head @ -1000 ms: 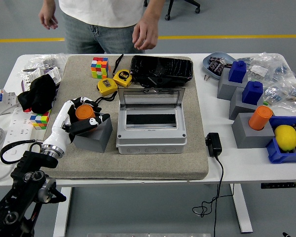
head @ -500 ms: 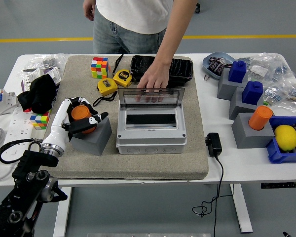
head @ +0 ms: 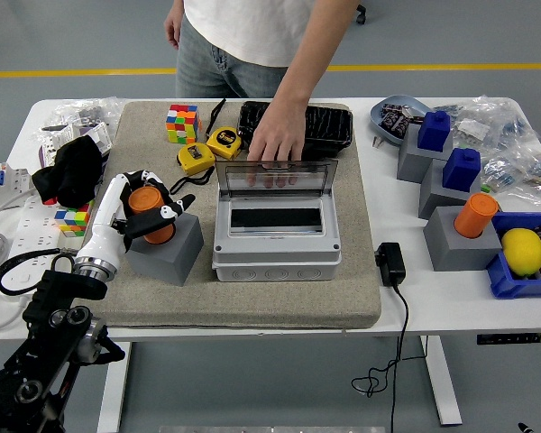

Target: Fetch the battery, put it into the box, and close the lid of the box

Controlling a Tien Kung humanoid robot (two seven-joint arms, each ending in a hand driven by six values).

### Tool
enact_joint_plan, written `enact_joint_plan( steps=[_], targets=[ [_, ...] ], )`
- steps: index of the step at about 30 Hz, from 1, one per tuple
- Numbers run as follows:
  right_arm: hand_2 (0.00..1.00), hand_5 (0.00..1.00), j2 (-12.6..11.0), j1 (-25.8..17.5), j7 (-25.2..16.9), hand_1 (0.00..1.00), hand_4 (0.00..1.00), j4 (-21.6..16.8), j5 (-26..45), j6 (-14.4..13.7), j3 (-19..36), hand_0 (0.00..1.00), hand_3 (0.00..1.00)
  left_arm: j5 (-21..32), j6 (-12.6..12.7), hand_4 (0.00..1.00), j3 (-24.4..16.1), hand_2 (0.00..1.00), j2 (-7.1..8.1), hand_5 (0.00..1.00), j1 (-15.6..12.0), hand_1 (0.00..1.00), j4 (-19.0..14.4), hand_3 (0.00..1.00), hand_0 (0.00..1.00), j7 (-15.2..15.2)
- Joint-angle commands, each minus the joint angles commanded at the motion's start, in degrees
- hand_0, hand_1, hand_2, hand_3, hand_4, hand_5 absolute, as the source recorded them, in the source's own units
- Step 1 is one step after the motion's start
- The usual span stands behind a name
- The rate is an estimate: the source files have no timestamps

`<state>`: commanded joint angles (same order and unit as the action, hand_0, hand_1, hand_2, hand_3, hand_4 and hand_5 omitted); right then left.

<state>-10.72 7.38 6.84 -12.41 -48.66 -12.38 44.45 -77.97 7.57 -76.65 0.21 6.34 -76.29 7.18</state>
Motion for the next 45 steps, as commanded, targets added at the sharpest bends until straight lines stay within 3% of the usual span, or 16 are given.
enact_joint_plan(
  steps=[10,11,16,17,22,23,24,28,29,34,35,37,41,45],
  targets=[
    [0.663,0.885,-0.06,0.0,0.03,0.69,0.998,0.04,-0.16,0.02,0.09,0.783,0.658,0.23,1.49,0.844,0.51,0.198,0.27,0.002,1.49,0.296,-1.33,0.182,0.175,0.8],
    [0.663,0.89,-0.06,-0.01,0.03,0.69,0.998,0.04,-0.17,0.02,0.1,0.782,0.659,0.22,1.71,0.927,0.55,0.177,0.25,0.002,1.6,0.243,-1.41,0.169,0.153,0.92],
    [0.663,0.89,-0.04,0.06,0.05,0.69,0.998,0.01,-0.21,0.07,0.2,0.782,0.659,0.21,3.17,0.927,0.98,0.177,0.27,0.002,1.91,0.243,-2.1,0.169,0.153,1.63],
    [0.664,0.89,-0.04,0.07,0.05,0.69,0.998,0.01,-0.23,0.07,0.23,0.782,0.659,-0.12,3.55,0.998,1.1,0.144,0.3,0.002,1.92,0.158,-2.49,0.141,0.144,1.75],
    [0.664,0.89,-0.05,0.15,0.1,0.69,0.998,0.05,-0.27,0.01,0.24,0.782,0.659,-3.88,6.23,0.998,2.78,0.144,0.92,0.002,2.13,0.158,-6.58,0.141,0.144,2.91],
    [0.663,0.895,-0.05,0.16,0.12,0.69,0.998,0.06,-0.27,0.0,0.22,0.782,0.661,-4.68,6.77,0.998,3.27,0.086,1.11,0.002,2.22,0.062,-7.45,0.086,0.08,3.18],
    [0.663,0.895,-0.05,0.17,0.14,0.69,0.998,0.07,-0.24,-0.01,0.17,0.782,0.661,-5.4,7.35,0.998,3.8,0.086,1.3,0.002,2.34,0.062,-8.16,0.086,0.08,3.51],
    [0.663,0.895,-0.05,0.25,0.22,0.69,0.998,0.03,-0.34,0.04,0.18,0.782,0.661,-9.02,10.24,0.998,7.1,0.086,2.3,0.002,3.04,0.062,-11.26,0.086,0.08,4.93],
    [0.663,0.894,-0.04,0.28,0.25,0.689,0.998,0.0,-0.42,0.07,0.24,0.781,0.658,-9.72,10.44,0.995,8.09,0.012,2.58,0.327,3.22,0.002,-12.05,0.008,0.065,4.81],
    [0.663,0.894,-0.09,0.27,0.3,0.689,0.998,-0.01,-0.54,0.06,0.22,0.781,0.658,-13.44,10.74,0.995,13.21,0.012,3.94,0.327,4.17,0.002,-15.06,0.008,0.065,3.78],
    [0.662,0.894,-0.12,0.26,0.31,0.689,0.998,0.03,-0.53,0.05,0.15,0.781,0.658,-14.03,10.73,0.958,14.46,0.003,4.27,0.378,4.52,0.002,-15.42,0.002,0.055,3.66],
    [0.662,0.894,-0.17,0.26,0.33,0.689,0.998,0.09,-0.51,0.01,0.01,0.781,0.658,-15.19,10.85,0.958,17.49,0.003,4.92,0.378,5.57,0.002,-15.71,0.002,0.055,3.7],
    [0.662,0.891,-0.24,0.44,0.38,0.689,0.998,0.02,-0.58,0.06,-0.11,0.781,0.652,-15.5,11.05,0.951,22.76,0.002,5.58,0.392,7.66,0.002,-14.76,0.002,0.055,3.97],
    [0.662,0.891,-0.27,0.63,0.47,0.689,0.998,-0.09,-0.7,0.16,-0.24,0.781,0.652,-13.85,12.58,0.951,29.48,0.002,6.13,0.392,10.82,0.002,-11.61,0.002,0.055,5.36]
  ],
)
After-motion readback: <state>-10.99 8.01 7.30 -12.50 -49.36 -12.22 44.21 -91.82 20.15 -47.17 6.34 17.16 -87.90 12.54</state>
